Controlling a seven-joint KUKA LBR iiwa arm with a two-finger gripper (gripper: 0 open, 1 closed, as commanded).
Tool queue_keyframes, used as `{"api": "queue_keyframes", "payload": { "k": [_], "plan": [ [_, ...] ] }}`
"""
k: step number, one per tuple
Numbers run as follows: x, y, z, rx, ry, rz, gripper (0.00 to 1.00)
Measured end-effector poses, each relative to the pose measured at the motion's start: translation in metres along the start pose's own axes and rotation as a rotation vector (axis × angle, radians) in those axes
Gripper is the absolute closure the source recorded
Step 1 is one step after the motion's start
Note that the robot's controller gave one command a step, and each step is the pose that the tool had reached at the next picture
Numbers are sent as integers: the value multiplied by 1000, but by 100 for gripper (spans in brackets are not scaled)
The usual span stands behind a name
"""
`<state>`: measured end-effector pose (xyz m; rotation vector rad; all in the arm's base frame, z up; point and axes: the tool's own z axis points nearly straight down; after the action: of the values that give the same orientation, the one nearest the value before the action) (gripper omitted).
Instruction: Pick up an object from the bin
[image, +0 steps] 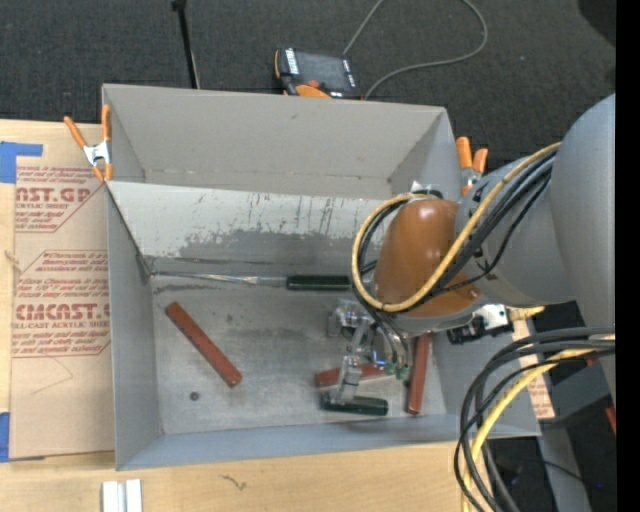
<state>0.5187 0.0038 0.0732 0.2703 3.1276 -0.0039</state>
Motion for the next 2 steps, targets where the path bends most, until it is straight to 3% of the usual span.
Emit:
{"api": "queue_keyframes", "payload": {
  "k": [1,2],
  "plan": [
    [1,5,0,-4,2,-5,100],
    [-12,30,-124,-6,-7,8,100]
  ]
}}
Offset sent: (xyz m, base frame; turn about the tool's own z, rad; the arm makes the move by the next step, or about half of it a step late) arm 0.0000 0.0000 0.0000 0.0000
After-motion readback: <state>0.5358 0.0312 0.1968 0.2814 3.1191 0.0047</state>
